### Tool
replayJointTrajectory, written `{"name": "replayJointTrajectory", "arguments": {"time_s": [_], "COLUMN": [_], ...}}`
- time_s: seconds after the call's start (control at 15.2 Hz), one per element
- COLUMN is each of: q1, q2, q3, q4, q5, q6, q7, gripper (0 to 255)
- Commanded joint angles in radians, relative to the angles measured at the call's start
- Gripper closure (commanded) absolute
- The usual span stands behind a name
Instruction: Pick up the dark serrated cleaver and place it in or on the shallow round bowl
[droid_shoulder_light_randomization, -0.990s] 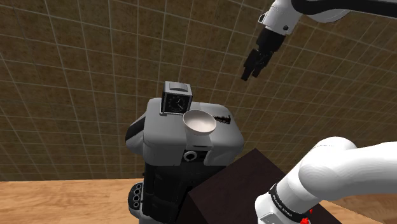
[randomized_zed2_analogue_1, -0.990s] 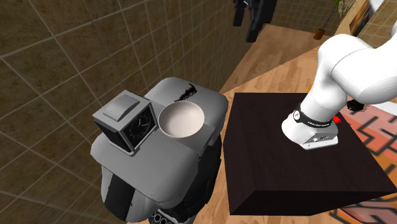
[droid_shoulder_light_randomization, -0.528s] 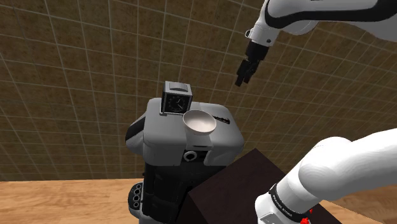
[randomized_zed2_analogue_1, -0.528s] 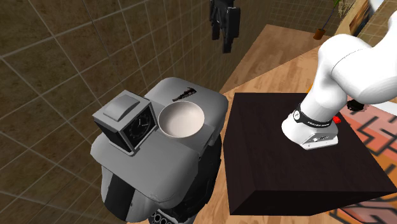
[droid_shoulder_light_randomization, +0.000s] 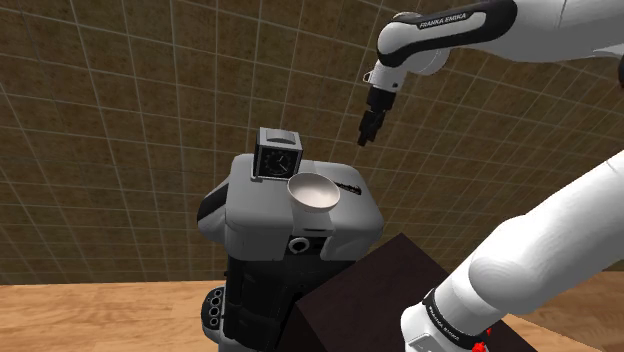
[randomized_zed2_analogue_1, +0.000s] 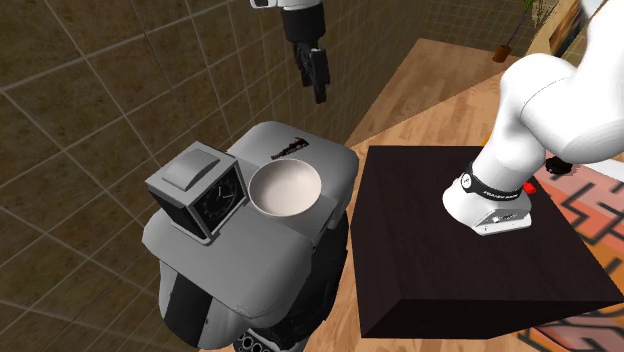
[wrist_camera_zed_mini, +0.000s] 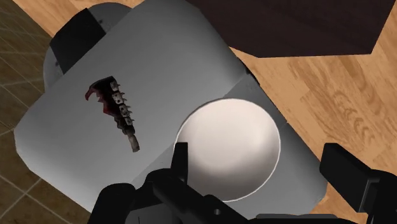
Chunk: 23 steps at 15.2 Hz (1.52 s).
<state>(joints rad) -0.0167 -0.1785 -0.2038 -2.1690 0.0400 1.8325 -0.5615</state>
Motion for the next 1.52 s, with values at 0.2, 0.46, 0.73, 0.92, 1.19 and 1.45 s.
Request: {"name": "replayJointTrajectory", "arguments": {"time_s": [0.2, 0.46, 0.73, 0.92, 1.19, 1.45], "q1": [-0.012, -0.034, -0.064, -0.089, -0.121, -0.117], "q2": [0.207, 0.384, 0.564, 0.7, 0.879, 0.879], "q3": [-0.032, -0.04, -0.035, -0.024, -0.008, -0.006], "q4": [0.104, 0.219, 0.355, 0.472, 0.644, 0.591], "q5": [0.032, 0.06, 0.082, 0.091, 0.095, 0.098], "q6": [0.02, 0.016, -0.005, -0.03, -0.078, -0.025], "q7": [-0.125, -0.217, -0.294, -0.341, -0.391, -0.393], "gripper": [0, 0, 0, 0, 0, 0]}}
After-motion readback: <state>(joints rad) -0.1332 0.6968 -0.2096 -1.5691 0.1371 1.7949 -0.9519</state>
